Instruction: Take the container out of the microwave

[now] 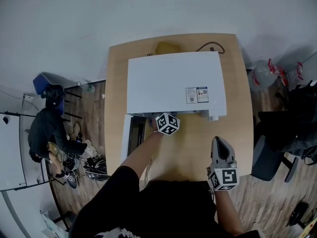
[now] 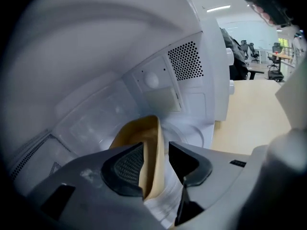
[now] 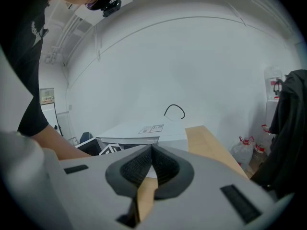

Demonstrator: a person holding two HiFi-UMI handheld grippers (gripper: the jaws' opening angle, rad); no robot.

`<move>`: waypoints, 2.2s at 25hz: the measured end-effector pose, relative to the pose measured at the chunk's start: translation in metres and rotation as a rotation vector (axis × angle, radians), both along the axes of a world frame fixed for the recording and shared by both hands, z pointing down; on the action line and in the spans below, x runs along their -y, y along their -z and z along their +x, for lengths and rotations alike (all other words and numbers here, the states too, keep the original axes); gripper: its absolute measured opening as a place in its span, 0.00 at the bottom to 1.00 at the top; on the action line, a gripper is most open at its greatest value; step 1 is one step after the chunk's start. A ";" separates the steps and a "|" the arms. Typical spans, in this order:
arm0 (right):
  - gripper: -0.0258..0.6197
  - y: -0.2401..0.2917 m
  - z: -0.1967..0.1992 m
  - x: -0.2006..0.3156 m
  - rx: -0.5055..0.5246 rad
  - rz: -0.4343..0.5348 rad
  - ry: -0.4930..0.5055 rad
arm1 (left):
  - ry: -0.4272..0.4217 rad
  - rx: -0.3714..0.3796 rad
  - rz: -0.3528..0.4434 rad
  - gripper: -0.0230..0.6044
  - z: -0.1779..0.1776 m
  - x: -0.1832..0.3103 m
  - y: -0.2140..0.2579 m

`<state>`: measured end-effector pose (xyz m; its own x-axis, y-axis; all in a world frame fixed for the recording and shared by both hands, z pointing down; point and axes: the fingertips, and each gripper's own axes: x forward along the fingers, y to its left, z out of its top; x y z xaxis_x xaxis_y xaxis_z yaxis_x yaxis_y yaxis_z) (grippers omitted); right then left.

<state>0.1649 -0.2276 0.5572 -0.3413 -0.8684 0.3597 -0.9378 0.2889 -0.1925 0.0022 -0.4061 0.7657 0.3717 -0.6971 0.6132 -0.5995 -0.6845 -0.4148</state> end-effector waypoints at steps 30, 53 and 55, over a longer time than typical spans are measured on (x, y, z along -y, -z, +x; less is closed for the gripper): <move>0.13 0.021 -0.044 -0.061 -0.017 0.058 0.006 | -0.082 -0.058 0.032 0.08 -0.015 -0.078 0.032; 0.13 0.042 -0.082 -0.144 -0.035 0.137 -0.036 | -0.072 -0.228 0.063 0.08 -0.038 -0.204 0.106; 0.13 0.043 -0.085 -0.151 -0.041 0.140 -0.040 | -0.053 -0.258 0.058 0.08 -0.044 -0.223 0.113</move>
<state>0.0795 -0.0765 0.5141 -0.2929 -0.9236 0.2473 -0.9554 0.2723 -0.1146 -0.0416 -0.1836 0.6531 0.5477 -0.7034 0.4530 -0.6544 -0.6975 -0.2920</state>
